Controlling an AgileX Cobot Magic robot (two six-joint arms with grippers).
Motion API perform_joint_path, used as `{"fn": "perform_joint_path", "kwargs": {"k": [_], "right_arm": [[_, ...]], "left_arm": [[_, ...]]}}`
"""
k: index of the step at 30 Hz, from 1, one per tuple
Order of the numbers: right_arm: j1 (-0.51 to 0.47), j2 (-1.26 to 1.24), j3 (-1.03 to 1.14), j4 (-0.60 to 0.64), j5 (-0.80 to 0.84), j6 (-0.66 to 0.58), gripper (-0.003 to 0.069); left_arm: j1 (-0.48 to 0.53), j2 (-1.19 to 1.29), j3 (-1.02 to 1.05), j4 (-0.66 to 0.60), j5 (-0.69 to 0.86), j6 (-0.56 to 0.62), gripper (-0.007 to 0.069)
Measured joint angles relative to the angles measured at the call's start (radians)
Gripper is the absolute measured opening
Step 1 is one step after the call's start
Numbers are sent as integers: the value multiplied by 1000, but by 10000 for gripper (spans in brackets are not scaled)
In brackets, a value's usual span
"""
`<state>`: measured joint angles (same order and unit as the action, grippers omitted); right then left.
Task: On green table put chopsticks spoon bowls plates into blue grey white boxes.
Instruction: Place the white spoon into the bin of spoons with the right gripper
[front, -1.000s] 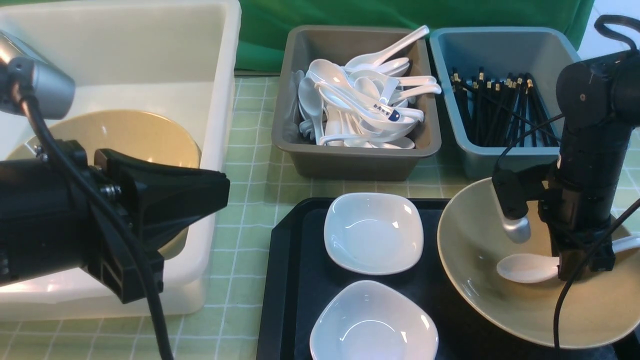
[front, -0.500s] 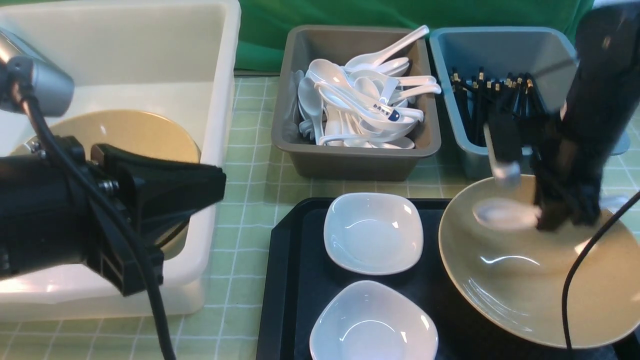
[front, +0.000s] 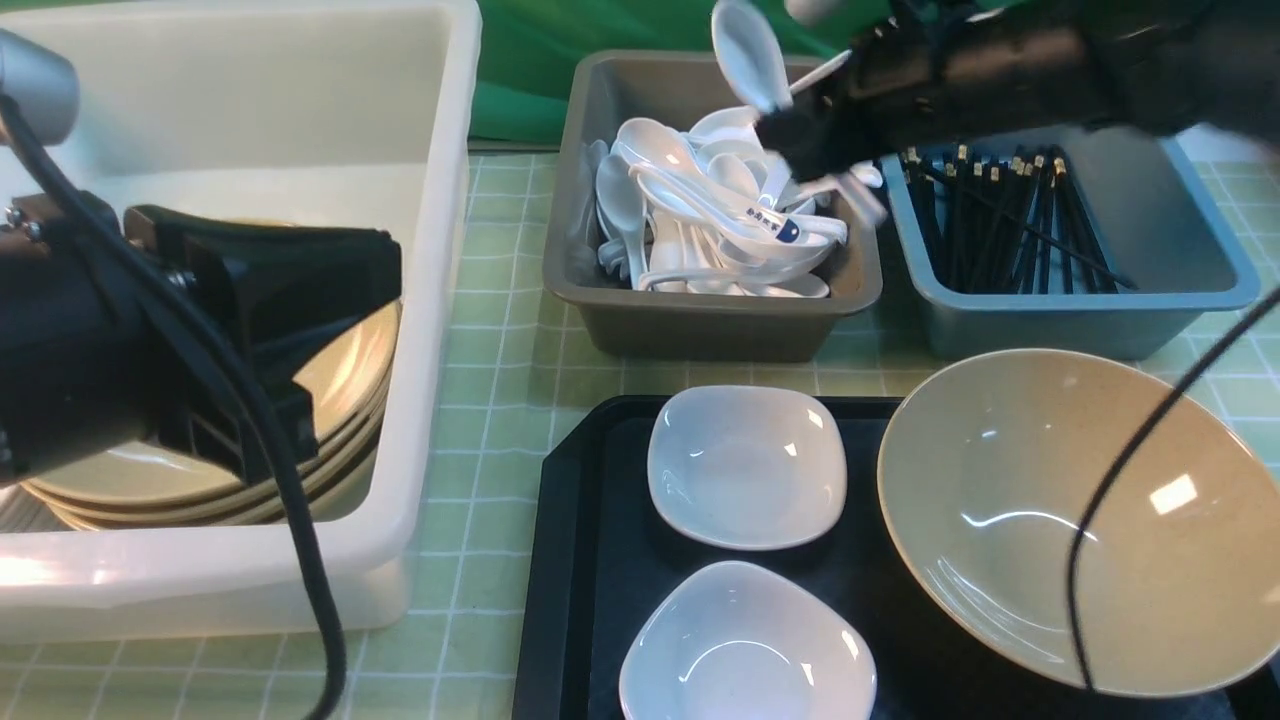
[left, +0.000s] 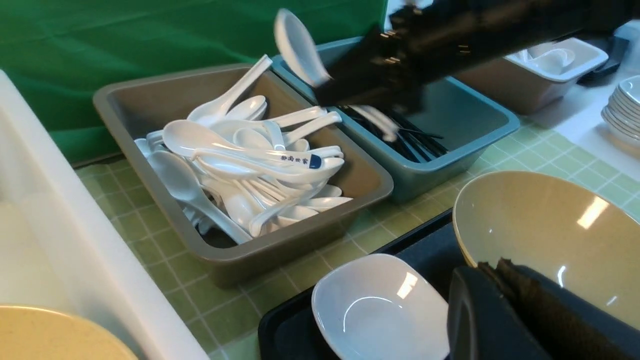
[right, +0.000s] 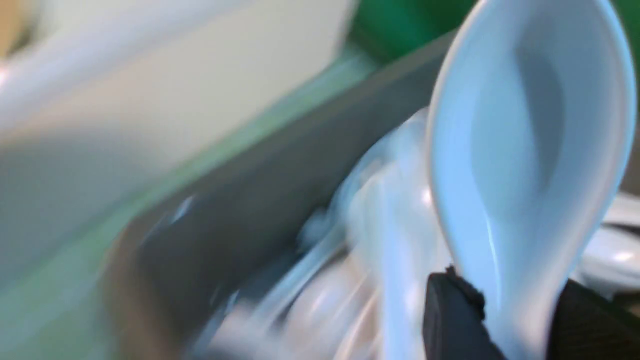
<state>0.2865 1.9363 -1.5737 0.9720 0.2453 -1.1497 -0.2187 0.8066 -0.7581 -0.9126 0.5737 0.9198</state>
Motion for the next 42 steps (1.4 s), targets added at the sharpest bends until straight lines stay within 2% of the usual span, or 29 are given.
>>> {"fn": "perform_joint_path", "kwargs": {"k": [3,9,13,18,20,24,27,31,34,36,40,42], "right_arm": [[29,73,-37,63,-155,-1,210],[34,192,-143,85,-226,-3,230],[34,211,-166,90,-252,-56,362],[34,210,-171,92,-222,-81,453],[32,200,-171,88,-145,-82,462],[19,120,-170,-11,190,-75,468],[1,18,-170,-142,422,-8,468],[-41,-109,-171,-360,666,154,468],[-71,-183,-166,-456,774,250,468],[-83,-224,-145,-473,795,278,468],[-92,-313,-65,-481,785,312,468],[-93,-411,51,-481,747,344,468]], "left_arm": [[0,0,0,0,18,0,-2],[0,0,0,7,42,0,-2],[0,0,0,9,51,0,-2],[0,0,0,9,79,0,-2],[0,0,0,9,84,0,-2],[0,4,0,4,86,0,-2],[0,10,0,-3,89,0,-2],[0,18,0,-7,78,0,-2],[0,48,-1,-36,61,0,-2],[0,87,-2,-60,57,0,-2],[0,179,-2,-112,72,0,-2],[0,261,-3,-153,107,5,-2]]}}
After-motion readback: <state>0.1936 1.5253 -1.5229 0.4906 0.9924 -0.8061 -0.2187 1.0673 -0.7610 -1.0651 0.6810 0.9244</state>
